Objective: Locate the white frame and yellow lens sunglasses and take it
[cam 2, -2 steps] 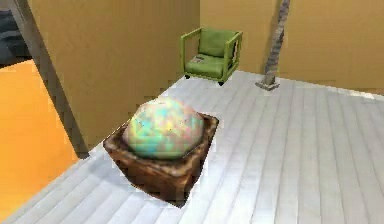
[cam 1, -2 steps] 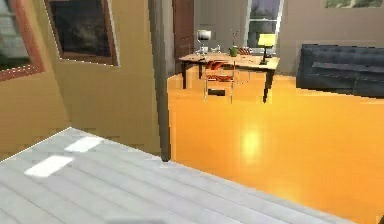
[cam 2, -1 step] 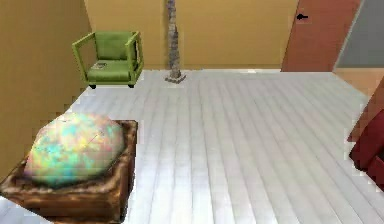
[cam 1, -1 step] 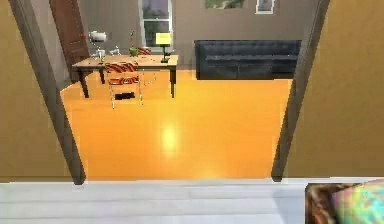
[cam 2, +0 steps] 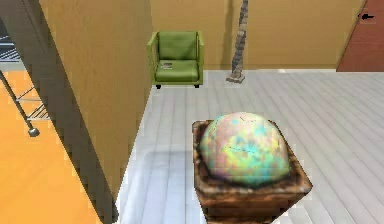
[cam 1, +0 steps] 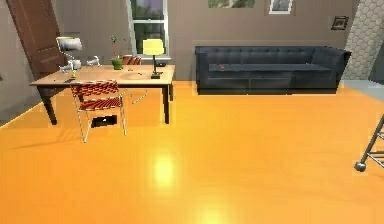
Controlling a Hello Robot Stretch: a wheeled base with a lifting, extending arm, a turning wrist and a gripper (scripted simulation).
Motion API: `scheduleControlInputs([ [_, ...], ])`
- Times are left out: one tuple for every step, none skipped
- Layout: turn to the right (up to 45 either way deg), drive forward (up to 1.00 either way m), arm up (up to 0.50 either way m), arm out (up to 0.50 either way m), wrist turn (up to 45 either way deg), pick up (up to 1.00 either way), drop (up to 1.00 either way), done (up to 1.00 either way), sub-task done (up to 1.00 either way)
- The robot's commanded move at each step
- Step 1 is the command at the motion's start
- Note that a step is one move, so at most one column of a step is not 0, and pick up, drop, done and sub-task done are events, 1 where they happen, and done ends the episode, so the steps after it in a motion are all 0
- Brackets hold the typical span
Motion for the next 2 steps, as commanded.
scheduleControlInputs([
  [3.0,0.0,0.0,0.0,0.0,0.0,0.0,0.0,0.0],
  [-30.0,0.0,0.0,0.0,0.0,0.0,0.0,0.0,0.0],
])
